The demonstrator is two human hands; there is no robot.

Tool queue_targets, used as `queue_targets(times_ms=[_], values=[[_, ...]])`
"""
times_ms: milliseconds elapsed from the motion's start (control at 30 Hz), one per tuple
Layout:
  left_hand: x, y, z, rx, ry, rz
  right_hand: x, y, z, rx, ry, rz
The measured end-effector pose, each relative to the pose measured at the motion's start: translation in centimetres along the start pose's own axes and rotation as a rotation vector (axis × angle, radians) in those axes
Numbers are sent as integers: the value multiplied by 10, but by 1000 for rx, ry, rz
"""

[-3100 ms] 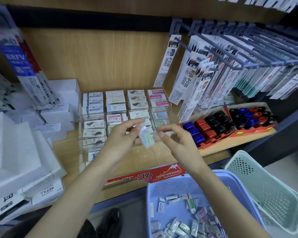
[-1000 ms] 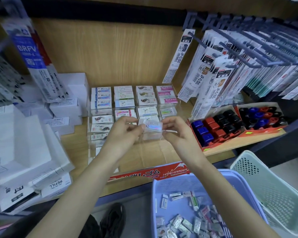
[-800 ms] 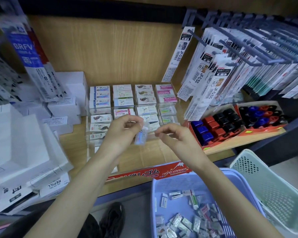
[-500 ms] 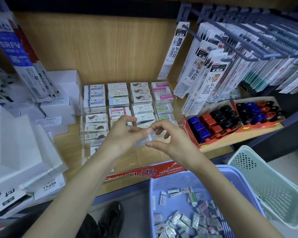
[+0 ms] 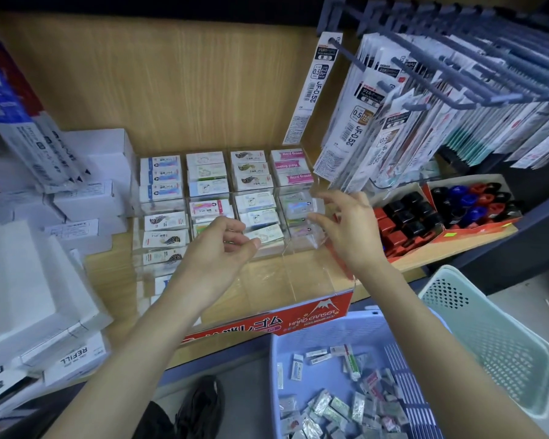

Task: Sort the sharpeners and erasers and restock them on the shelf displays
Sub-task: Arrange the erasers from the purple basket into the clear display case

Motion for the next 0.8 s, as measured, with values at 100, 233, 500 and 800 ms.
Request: queue_targets(times_ms=[100,233,500,800], values=[[-2,0,1,8,-11,13,-2,-2,-1,98,-147,7],[-4,-1,2,-3,-6,23,-18,0,-3,109,-247,20],[-37,-28,-15,-174,156,175,-8,-14,-5,0,-91,47],[-152,-108,-5,-683,772,208,-25,-224,-171,-305,-18,783]])
Point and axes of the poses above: each hand's wrist, its own y-axis towards the middle knuckle, its own x-axis out of the back of the hand, z = x × y, the point moved 10 cm from there along y, towards the middle knuckle, and after that the axes turned 3 degrees about -x, right-handed, at the moved point
